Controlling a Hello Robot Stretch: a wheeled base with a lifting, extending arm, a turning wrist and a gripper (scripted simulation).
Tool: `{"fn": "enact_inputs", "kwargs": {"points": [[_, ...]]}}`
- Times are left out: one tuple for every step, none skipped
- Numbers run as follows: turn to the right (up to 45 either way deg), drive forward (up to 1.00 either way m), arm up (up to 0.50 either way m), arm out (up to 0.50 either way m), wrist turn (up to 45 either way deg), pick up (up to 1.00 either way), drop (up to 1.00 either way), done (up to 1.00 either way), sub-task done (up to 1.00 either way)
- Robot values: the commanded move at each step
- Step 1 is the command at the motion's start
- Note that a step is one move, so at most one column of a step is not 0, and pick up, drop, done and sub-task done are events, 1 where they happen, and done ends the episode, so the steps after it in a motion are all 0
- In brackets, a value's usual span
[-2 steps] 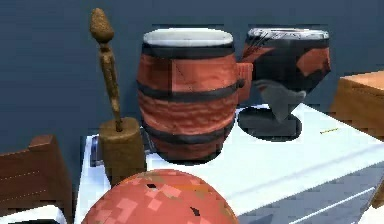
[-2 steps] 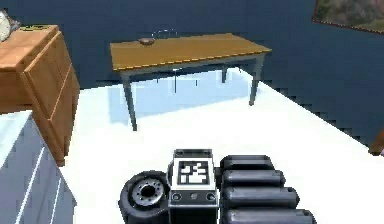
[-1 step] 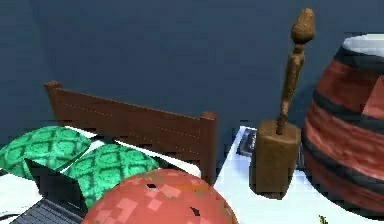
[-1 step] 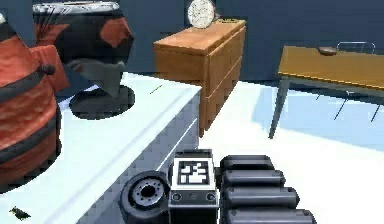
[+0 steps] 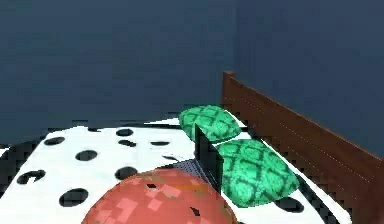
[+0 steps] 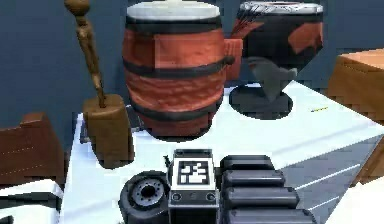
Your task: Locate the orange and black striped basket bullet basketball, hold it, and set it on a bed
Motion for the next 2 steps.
{"fn": "enact_inputs", "kwargs": {"points": [[45.0,0.00,0.00,0.00,0.0,0.00,0.00,0.00,0.00],[45.0,0.00,0.00,0.00,0.0,0.00,0.00,0.00,0.00]]}}
